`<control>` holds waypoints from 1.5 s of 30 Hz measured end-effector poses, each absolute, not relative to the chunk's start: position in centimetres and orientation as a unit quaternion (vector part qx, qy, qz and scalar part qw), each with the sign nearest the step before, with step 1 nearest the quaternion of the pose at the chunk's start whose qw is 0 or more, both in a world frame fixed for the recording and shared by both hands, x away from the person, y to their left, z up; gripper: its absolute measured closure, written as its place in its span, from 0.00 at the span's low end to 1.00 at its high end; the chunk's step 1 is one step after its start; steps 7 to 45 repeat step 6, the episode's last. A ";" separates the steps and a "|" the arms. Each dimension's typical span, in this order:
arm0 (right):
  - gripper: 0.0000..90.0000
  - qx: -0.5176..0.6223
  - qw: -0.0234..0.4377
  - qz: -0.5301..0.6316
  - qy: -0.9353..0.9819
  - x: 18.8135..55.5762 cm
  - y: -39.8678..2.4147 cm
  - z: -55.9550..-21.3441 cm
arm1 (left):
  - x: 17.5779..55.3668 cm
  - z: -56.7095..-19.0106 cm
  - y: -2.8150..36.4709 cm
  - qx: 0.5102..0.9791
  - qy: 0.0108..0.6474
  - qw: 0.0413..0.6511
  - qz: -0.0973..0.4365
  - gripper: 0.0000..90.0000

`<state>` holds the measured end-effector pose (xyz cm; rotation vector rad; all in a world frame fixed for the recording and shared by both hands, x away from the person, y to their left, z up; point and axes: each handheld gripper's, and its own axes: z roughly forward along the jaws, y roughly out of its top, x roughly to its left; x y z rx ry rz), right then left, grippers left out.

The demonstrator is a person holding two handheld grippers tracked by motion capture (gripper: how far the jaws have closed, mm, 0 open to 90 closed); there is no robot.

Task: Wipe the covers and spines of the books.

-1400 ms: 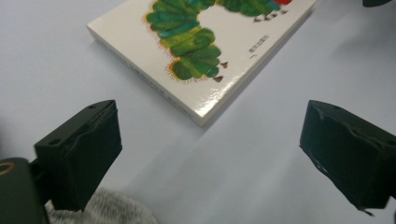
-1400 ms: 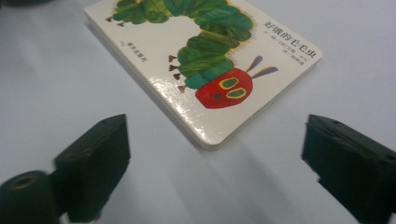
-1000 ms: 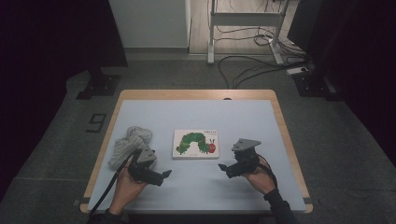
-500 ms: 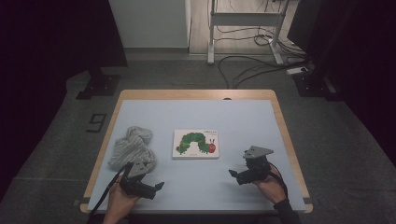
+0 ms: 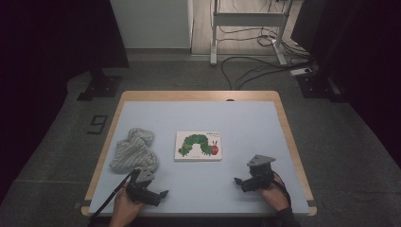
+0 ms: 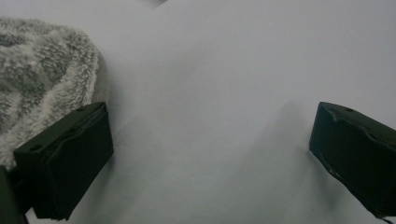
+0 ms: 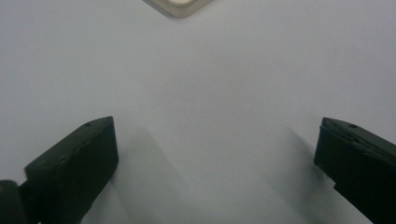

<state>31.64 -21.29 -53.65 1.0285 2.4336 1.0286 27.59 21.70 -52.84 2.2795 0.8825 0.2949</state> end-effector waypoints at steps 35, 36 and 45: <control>0.00 0.360 0.152 0.362 0.846 31.6 -21.4 -53.8 | 27.5 -52.9 21.6 0.873 0.338 0.331 0.117 0.00; 0.00 0.360 0.152 0.362 0.846 31.6 -21.4 -53.8 | 27.5 -52.9 21.6 0.873 0.338 0.331 0.117 0.00; 0.00 0.360 0.152 0.362 0.846 31.6 -21.4 -53.8 | 27.5 -52.9 21.6 0.873 0.338 0.331 0.117 0.00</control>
